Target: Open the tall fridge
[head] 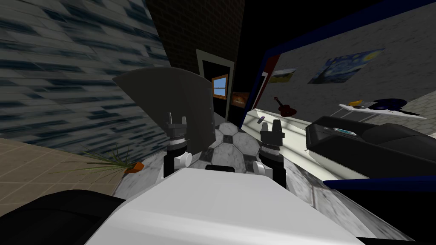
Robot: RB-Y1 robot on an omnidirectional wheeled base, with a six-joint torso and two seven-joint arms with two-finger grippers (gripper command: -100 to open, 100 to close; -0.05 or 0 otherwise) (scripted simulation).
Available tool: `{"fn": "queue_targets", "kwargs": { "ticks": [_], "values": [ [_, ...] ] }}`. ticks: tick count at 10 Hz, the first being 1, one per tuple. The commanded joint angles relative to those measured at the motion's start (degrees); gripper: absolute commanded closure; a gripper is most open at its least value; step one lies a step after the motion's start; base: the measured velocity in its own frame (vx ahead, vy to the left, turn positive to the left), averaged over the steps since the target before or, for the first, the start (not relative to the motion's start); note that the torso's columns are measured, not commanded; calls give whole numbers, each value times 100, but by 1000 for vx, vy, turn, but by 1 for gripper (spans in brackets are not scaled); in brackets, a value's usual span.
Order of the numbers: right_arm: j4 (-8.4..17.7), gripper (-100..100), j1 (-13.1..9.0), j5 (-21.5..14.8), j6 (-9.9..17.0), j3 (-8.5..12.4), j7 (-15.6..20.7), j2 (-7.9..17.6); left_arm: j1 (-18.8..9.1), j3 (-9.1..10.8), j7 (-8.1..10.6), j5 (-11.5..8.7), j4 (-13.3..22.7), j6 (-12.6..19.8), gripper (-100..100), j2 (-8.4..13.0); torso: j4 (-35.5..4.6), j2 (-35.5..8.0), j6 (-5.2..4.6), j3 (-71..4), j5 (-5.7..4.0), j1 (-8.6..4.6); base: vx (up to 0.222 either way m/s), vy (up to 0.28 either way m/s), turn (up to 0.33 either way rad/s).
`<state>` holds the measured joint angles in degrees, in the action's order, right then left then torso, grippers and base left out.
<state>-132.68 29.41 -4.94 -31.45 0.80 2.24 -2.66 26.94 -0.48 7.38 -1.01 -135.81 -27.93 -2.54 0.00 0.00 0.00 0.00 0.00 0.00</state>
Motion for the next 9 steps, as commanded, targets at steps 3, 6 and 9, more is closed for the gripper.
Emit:
{"fn": "queue_targets", "kwargs": {
  "ticks": [3,6,9],
  "values": [
    [-1,0,0,0,0,0,0,0,0,0,0,0,-1,0,0,0,-1006,-1003,0,-2014,0,0,0,0,0],
    [-1,0,0,0,0,0,0,0,0,0,0,0,-1,0,0,0,-2268,-2269,0,-4536,0,0,0,0,0],
    [-2,0,0,0,-1,0,0,0,0,0,0,0,-2,-1,0,0,-3537,-3539,0,-7073,0,0,0,0,0]
  ]
}}
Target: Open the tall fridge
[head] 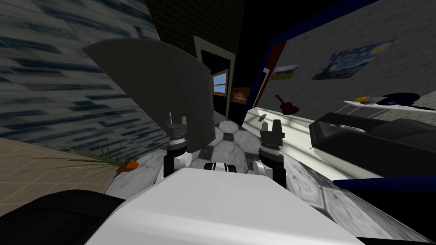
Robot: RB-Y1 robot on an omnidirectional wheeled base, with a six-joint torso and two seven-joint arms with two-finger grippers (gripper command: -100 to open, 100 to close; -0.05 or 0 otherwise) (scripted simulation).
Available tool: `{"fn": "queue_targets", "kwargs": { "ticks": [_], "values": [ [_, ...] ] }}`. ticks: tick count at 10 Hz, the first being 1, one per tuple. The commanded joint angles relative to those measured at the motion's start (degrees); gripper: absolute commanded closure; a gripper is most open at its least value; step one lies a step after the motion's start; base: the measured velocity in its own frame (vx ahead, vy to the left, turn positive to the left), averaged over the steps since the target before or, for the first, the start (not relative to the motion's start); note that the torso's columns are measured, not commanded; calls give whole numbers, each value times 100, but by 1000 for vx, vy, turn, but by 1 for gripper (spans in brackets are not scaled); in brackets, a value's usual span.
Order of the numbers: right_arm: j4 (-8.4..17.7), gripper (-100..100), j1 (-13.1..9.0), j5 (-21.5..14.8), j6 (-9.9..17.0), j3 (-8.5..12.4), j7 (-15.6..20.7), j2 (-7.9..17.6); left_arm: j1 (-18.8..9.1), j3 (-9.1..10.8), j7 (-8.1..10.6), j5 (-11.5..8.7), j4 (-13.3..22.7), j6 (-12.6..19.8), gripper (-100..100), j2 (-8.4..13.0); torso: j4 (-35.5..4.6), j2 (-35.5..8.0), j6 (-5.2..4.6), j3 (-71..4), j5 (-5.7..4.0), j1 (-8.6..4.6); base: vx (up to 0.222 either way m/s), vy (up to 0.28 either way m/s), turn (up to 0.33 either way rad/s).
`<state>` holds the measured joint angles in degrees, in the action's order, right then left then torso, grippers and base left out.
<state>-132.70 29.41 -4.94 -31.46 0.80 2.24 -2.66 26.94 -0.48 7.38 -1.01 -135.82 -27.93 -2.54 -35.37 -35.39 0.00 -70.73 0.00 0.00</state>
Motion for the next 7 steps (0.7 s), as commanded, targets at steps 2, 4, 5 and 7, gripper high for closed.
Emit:
{"fn": "queue_targets", "kwargs": {
  "ticks": [2,4,5,7],
  "values": [
    [2,0,1,0,0,0,0,0,-13,26,38,-80,7,104,-100,448,-611,-611,0,-1243,0,0,36,-15,28],
    [3,0,2,0,0,0,0,0,-32,65,92,-195,18,257,-100,800,-679,-666,0,-1389,-1,-5,91,-38,40],
    [3,0,2,0,0,0,0,0,-44,89,127,-269,27,355,-100,921,-684,-671,0,-1394,-2,-7,102,-42,48],
    [3,0,2,0,0,0,0,0,-72,147,209,-443,46,584,-100,1085,-691,-689,0,-1384,-1,-3,117,-62,71]
  ]
}}
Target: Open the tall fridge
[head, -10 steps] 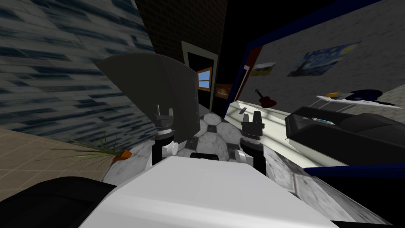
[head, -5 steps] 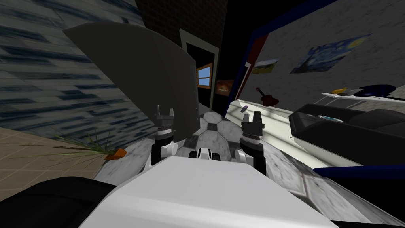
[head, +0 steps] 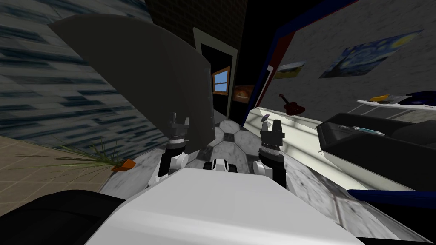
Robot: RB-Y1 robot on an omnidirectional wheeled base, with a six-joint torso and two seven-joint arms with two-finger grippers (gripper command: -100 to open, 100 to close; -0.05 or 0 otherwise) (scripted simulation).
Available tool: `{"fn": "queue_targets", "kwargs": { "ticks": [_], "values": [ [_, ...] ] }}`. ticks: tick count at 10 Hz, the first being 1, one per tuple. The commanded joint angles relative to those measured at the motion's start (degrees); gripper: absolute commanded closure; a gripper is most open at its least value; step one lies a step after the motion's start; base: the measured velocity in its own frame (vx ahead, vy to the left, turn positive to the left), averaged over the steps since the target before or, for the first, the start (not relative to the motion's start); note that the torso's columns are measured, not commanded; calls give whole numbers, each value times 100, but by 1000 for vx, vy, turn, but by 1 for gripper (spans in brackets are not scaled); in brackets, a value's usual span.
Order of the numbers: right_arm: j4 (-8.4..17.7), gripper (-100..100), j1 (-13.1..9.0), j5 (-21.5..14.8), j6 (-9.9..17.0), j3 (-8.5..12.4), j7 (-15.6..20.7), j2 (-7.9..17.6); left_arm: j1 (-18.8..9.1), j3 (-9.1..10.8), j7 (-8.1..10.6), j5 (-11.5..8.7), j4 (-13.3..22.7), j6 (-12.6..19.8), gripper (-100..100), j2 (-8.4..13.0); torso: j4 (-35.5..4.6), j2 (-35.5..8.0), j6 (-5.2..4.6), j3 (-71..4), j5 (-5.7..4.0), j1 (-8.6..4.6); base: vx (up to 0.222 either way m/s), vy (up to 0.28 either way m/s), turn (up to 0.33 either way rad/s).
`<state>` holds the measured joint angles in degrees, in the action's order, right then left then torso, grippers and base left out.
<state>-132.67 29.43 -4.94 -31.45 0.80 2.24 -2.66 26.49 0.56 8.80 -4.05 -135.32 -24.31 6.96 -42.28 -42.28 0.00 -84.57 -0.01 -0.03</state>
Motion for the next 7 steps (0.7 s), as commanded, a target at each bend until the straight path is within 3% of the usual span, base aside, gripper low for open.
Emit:
{"fn": "queue_targets", "kwargs": {
  "ticks": [1,7],
  "values": [
    [0,0,0,0,0,0,0,0,-43,75,112,-236,6,349,-100,193,1,4,0,-2,-1,-3,155,-80,56],
    [0,0,0,0,0,0,0,0,-146,283,406,-860,74,1172,-100,341,-1,-2,0,1,-2,-3,155,-80,76]
  ]
}}
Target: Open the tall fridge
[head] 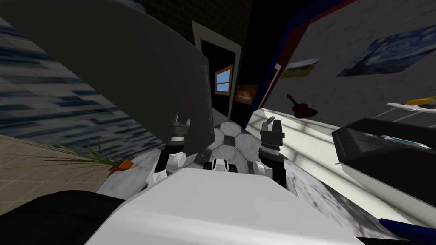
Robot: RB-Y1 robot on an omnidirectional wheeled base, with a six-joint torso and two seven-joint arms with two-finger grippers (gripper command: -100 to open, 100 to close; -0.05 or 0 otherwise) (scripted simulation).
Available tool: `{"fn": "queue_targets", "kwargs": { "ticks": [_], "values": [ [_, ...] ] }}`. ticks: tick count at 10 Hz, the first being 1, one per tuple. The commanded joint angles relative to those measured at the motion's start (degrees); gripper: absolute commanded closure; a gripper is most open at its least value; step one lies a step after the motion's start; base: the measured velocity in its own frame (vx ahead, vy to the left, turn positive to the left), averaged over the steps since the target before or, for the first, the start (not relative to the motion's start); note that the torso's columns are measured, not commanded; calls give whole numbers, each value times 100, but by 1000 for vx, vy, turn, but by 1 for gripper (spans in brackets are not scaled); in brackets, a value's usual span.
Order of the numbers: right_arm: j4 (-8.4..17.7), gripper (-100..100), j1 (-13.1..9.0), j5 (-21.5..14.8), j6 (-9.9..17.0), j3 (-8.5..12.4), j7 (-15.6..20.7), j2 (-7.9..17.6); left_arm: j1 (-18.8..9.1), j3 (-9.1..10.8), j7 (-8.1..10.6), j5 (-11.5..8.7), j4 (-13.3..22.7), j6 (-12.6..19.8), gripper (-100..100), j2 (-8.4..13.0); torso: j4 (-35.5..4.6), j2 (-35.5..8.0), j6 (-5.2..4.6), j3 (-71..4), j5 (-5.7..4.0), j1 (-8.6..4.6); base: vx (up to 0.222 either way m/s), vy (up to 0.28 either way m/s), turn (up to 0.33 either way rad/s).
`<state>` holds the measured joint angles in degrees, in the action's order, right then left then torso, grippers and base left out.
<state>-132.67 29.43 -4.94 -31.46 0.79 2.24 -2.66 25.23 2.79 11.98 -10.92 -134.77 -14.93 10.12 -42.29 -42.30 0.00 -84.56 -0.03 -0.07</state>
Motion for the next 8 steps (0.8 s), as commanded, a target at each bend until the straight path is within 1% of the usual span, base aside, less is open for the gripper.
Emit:
{"fn": "queue_targets", "kwargs": {
  "ticks": [1,8],
  "values": [
    [0,0,0,0,0,0,0,0,-37,93,135,-272,30,364,-100,29,0,0,0,0,3,9,145,-79,77],
    [0,0,-1,0,0,0,0,0,-136,296,424,-883,88,1169,-100,-16,0,-2,0,1,3,10,127,-78,66]
  ]
}}
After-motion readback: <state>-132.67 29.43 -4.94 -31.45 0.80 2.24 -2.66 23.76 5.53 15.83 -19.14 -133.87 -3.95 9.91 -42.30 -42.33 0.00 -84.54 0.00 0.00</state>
